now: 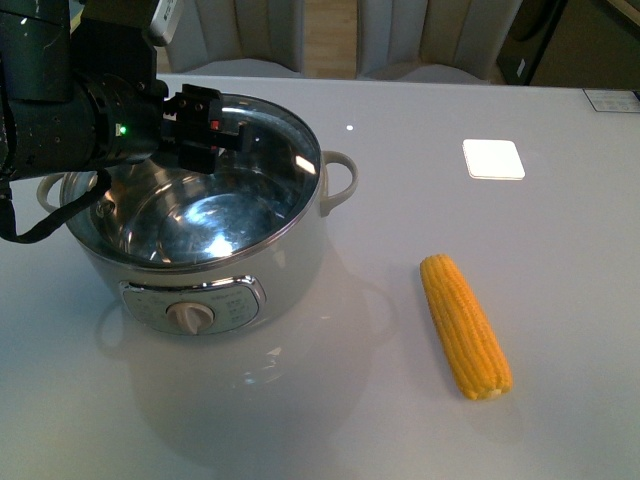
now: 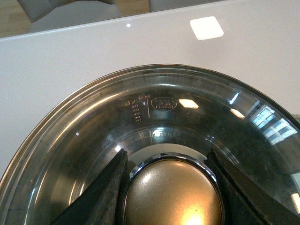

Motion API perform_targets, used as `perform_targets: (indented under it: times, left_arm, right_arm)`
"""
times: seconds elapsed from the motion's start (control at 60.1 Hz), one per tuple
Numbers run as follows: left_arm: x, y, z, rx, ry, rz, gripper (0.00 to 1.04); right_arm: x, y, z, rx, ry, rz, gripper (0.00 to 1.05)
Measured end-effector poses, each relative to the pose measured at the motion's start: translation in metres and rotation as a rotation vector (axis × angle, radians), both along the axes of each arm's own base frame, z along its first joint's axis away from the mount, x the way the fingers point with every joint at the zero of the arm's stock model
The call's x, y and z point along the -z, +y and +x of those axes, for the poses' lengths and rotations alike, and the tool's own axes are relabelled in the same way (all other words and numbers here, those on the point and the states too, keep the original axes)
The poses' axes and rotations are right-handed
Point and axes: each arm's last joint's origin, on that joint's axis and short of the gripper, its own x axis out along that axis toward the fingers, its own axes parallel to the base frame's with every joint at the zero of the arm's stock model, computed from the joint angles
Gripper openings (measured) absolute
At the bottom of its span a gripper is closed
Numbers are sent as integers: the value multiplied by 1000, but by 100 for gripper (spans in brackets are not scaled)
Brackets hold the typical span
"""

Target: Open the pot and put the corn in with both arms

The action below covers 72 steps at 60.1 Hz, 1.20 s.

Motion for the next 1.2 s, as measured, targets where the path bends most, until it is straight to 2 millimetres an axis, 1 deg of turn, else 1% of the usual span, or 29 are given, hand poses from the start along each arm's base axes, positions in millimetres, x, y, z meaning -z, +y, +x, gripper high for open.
perform_targets:
  times: [0.482,0.698,0.898,1.081,1.197]
  left_arm:
    - [-6,1,-2,0,-7,22,45]
    - [-14,2,-4,7,-20,45,45]
    - [-24,2,-6,7,-29,49,45]
    - [-38,6,-6,-1,-48,44,45]
    - [-50,11,-6,-14,-68,45,45]
  right_arm:
    - [0,0,0,0,0,0,96]
    - [0,0,0,0,0,0,96]
    - [0,0,0,0,0,0,96]
    - [0,0,0,0,0,0,96]
    - [0,0,0,0,0,0,96]
